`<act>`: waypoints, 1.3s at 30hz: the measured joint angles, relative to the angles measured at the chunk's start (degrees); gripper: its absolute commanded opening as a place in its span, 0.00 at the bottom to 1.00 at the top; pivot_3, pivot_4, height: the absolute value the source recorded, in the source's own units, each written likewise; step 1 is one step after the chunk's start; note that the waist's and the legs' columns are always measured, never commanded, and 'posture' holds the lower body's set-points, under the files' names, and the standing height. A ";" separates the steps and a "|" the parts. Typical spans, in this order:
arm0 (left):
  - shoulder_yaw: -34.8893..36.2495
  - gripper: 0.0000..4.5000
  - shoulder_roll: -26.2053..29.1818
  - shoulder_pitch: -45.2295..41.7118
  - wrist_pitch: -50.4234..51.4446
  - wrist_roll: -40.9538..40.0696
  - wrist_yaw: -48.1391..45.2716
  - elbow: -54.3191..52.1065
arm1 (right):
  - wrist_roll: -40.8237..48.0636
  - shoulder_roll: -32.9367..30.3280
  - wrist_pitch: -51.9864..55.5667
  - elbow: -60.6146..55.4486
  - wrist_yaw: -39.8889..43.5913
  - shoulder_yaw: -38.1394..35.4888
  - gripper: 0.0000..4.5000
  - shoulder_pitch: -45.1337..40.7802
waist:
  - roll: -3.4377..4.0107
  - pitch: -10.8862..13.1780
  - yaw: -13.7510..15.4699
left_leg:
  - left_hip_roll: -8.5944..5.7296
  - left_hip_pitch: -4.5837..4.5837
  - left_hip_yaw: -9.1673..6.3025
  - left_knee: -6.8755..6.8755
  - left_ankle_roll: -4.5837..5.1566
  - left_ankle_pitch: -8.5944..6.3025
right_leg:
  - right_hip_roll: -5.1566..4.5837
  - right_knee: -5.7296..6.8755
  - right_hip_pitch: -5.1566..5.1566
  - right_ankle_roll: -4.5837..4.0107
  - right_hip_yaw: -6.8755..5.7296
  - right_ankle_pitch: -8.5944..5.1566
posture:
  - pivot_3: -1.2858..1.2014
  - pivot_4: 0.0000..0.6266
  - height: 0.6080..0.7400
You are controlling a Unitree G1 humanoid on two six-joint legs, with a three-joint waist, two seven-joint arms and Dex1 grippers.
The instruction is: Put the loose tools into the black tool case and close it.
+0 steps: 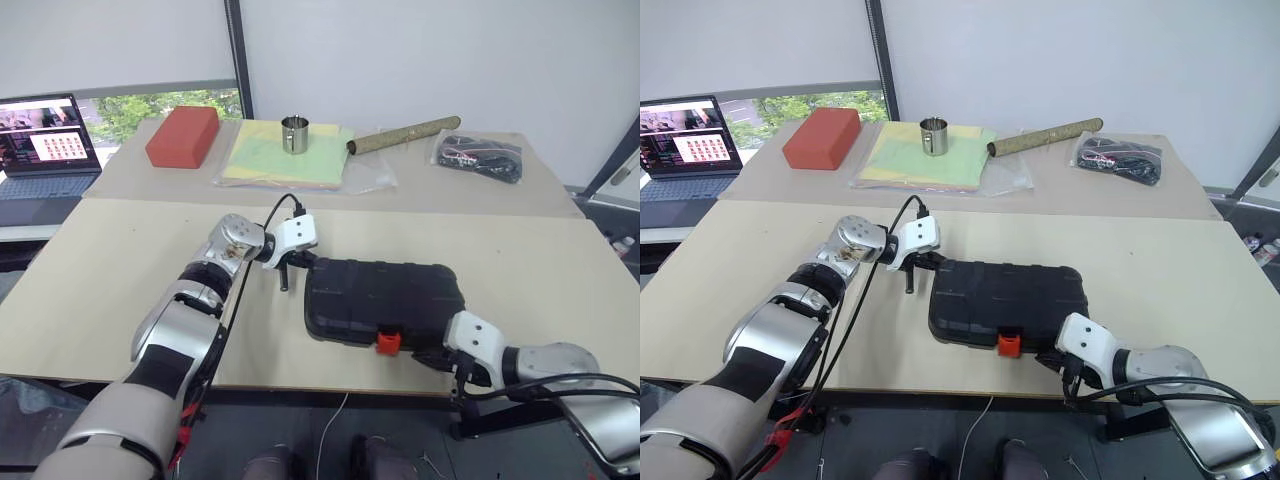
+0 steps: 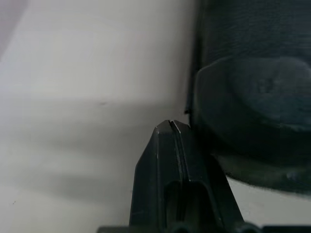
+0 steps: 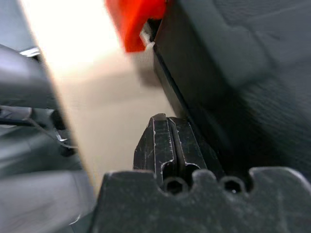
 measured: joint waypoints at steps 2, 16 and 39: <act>0.40 0.00 -0.14 0.09 1.23 -0.67 -7.70 -0.03 | -1.34 0.41 0.00 2.38 -2.30 -1.00 0.00 -1.18 | 0.00 0.00 -0.07 | -0.01 -0.03 0.00 0.07 0.00 0.00 | -0.23 0.00 -0.01 0.04 -0.02 0.02 | 0.52 0.24 1.00; 13.14 0.00 -1.67 -0.54 31.00 -14.76 -15.19 -13.07 | 9.97 5.74 8.40 -7.52 -6.18 -23.80 0.00 6.58 | 0.03 -0.02 -0.22 | 0.04 -0.23 -0.12 0.12 0.02 0.02 | 0.10 0.09 -0.07 0.04 -0.16 0.05 | 0.52 0.24 1.00; -0.29 0.00 -8.16 8.47 11.60 -7.26 -6.08 -25.02 | 13.08 7.77 16.79 -12.38 -14.02 -19.92 0.00 8.58 | 0.14 -0.19 0.28 | 0.04 0.13 -0.11 0.12 0.18 -0.06 | -0.35 0.06 0.24 0.00 0.29 0.08 | 0.52 0.24 1.00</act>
